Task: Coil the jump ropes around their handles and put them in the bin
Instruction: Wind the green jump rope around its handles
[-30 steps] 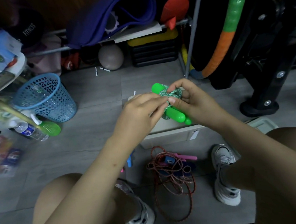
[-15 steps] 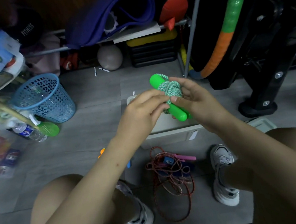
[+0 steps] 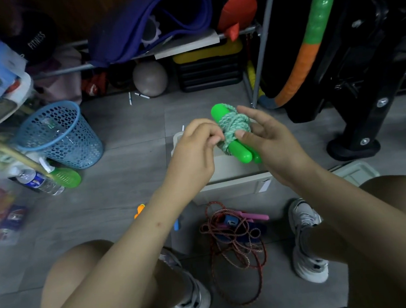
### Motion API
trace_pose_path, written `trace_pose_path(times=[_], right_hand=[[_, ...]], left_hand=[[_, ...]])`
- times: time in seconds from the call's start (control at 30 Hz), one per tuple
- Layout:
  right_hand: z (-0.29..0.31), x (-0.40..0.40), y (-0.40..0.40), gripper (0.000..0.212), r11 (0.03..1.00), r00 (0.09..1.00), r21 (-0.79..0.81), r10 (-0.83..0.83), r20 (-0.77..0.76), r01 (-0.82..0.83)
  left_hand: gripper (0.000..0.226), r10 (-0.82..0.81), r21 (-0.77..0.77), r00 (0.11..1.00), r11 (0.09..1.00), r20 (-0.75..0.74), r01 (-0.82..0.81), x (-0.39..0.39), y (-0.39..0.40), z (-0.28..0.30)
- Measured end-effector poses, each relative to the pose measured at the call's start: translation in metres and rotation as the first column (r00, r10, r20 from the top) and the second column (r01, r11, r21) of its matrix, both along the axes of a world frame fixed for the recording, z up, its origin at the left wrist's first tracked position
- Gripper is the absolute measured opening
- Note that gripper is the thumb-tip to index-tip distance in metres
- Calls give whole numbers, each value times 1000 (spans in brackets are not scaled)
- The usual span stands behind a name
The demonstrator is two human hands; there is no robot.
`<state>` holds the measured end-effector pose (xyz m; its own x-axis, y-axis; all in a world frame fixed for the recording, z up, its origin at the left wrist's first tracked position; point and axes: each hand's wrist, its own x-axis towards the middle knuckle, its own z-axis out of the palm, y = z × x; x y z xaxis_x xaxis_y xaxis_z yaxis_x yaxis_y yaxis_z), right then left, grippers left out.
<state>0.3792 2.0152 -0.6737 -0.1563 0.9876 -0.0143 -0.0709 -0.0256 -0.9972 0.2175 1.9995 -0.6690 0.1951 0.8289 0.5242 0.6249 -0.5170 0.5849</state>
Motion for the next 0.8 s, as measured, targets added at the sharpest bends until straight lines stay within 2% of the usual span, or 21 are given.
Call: trace_pose_path(times=[0.03,0.1,0.17,0.2,0.3,0.47,0.6,0.7,0.8], right_hand=[[0,0,1,46,999,999,40,-20,43,18],[-1,-1,2,48,987,988,153,-69,138,47],[-2,-3,-1,51,971,977,233,-93,192,47],[-3,-4,-2,53,965,975,260,-93,203,39],[-6,-8,-7,59,952,973,306,-75,220,4],[-8,-11,-4,67,975,986,222,-61,152,26],[-8,-11,-5,58,987,999,154,-40,24,36],[-8,-14,-7,65,967,987,229,-134,89,111],[-9,-14,-9,66,939,965,329,-176,196,105]], left_hand=[[10,30,-48,997,998,75,-27,1,-1,0],[7,128,-240,967,968,219,-74,6,-5,-1],[20,210,-424,933,903,291,-72,11,-6,-6],[31,241,-467,922,881,303,-76,13,-7,-7],[49,291,-503,886,861,360,-79,17,-7,-4],[24,299,-537,824,843,480,7,18,-6,0],[26,369,-608,740,791,563,68,21,-4,-2],[22,378,-630,729,771,571,94,27,-7,-6],[18,398,-575,709,818,582,13,28,-8,-6]])
